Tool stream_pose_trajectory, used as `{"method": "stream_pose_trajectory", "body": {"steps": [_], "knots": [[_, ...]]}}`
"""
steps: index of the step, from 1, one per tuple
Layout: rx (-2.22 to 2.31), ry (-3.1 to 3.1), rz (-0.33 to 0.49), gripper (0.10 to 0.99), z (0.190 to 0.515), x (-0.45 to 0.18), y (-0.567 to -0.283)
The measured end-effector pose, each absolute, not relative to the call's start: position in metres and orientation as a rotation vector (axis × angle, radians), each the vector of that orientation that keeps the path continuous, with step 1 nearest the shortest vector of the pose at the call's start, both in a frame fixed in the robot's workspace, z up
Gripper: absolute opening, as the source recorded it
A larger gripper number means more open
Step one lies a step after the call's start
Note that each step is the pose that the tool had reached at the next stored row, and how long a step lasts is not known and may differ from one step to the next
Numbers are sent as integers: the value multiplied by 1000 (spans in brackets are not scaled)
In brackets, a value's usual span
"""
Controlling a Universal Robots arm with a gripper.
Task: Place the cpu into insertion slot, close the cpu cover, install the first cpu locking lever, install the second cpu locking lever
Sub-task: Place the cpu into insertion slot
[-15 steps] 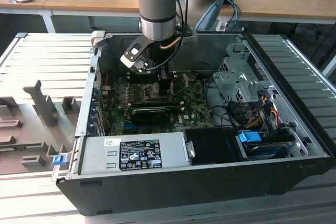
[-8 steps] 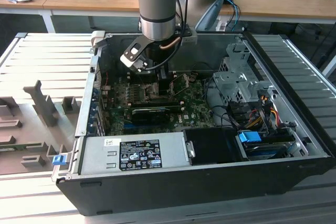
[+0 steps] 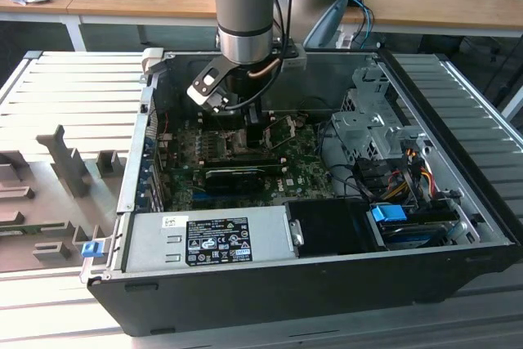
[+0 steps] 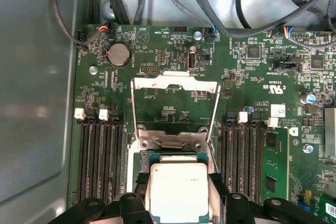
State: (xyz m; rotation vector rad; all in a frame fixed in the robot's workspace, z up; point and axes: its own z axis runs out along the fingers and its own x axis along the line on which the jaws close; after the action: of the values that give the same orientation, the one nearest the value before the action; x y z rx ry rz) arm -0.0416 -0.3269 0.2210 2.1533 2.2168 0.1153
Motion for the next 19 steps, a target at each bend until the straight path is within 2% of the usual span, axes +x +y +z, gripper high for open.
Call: {"method": "stream_pose_trajectory", "body": {"steps": [19], "knots": [[2184, 2181, 110, 529, 205, -47, -322]]}}
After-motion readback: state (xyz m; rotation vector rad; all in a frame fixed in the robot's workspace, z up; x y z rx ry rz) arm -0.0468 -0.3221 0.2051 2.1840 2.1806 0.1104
